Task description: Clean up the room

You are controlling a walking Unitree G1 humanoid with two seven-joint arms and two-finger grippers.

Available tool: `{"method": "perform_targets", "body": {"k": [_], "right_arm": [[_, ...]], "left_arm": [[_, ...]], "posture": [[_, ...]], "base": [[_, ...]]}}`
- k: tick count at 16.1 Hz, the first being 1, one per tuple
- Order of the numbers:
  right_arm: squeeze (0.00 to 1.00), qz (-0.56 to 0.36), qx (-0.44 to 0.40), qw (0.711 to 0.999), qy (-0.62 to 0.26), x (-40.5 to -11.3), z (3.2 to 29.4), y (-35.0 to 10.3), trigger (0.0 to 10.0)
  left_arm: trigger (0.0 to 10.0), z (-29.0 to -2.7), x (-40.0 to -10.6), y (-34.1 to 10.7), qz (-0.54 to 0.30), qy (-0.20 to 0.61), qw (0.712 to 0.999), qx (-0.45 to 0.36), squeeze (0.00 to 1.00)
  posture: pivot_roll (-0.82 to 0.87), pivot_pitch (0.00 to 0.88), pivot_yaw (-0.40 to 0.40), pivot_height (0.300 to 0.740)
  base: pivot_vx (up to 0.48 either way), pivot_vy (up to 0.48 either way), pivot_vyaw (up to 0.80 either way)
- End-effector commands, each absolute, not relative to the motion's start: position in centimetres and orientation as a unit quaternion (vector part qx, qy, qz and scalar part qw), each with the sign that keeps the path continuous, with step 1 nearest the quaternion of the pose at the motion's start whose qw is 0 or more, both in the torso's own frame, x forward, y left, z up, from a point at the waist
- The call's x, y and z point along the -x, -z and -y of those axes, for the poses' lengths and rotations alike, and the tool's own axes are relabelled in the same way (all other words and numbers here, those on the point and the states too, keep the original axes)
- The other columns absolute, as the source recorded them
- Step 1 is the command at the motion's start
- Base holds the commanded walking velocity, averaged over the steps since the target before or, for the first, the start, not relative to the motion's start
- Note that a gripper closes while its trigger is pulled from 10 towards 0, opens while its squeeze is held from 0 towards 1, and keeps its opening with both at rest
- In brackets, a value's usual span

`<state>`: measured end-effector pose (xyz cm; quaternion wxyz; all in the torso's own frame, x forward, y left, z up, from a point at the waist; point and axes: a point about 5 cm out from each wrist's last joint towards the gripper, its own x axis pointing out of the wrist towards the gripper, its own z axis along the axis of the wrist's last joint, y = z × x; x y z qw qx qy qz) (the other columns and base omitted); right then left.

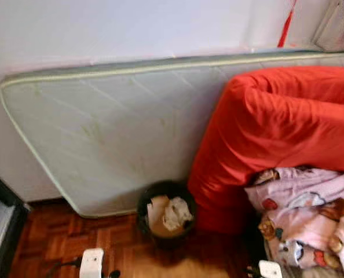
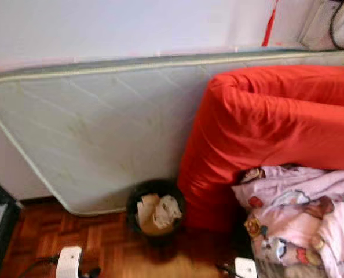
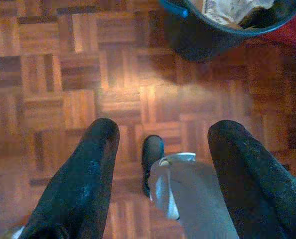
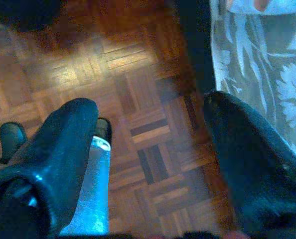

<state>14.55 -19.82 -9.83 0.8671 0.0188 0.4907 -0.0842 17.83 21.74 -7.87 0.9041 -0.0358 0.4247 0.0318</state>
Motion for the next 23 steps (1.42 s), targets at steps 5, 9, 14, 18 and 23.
{"method": "perform_targets", "body": {"k": [5, 9, 14, 18, 23], "right_arm": [[0.00, -0.471, -0.103, 0.872, 0.091, -15.98, 20.18, 9.23, 10.0], [0.00, -0.471, -0.113, 0.869, 0.099, -15.84, 20.26, 9.28, 10.0], [0.00, -0.472, -0.113, 0.869, 0.101, -15.71, 20.28, 9.33, 10.0], [0.00, -0.476, -0.108, 0.867, 0.104, -15.52, 20.31, 9.41, 10.0], [0.00, -0.476, -0.108, 0.867, 0.104, -15.52, 20.31, 9.41, 10.0]], "left_arm": [[10.0, -23.53, -15.25, 8.71, -0.465, -0.073, 0.882, 0.033, 0.00], [10.0, -23.40, -15.23, 8.76, -0.467, -0.067, 0.881, 0.027, 0.00], [10.0, -23.32, -15.14, 8.81, -0.470, -0.062, 0.880, 0.023, 0.00], [10.0, -23.29, -15.03, 8.85, -0.470, -0.061, 0.880, 0.022, 0.00], [10.0, -23.29, -15.03, 8.85, -0.470, -0.061, 0.880, 0.022, 0.00]], "posture": [[0.12, 0.000, -0.090, 0.740], [0.13, 0.000, -0.091, 0.740], [0.13, 0.000, -0.087, 0.740], [0.13, 0.000, -0.082, 0.740], [0.13, 0.000, -0.082, 0.740]], "base": [[0.000, 0.000, 0.00], [0.000, 0.000, 0.00], [0.000, 0.000, 0.00], [0.000, 0.000, 0.00], [0.000, 0.000, 0.00]]}}
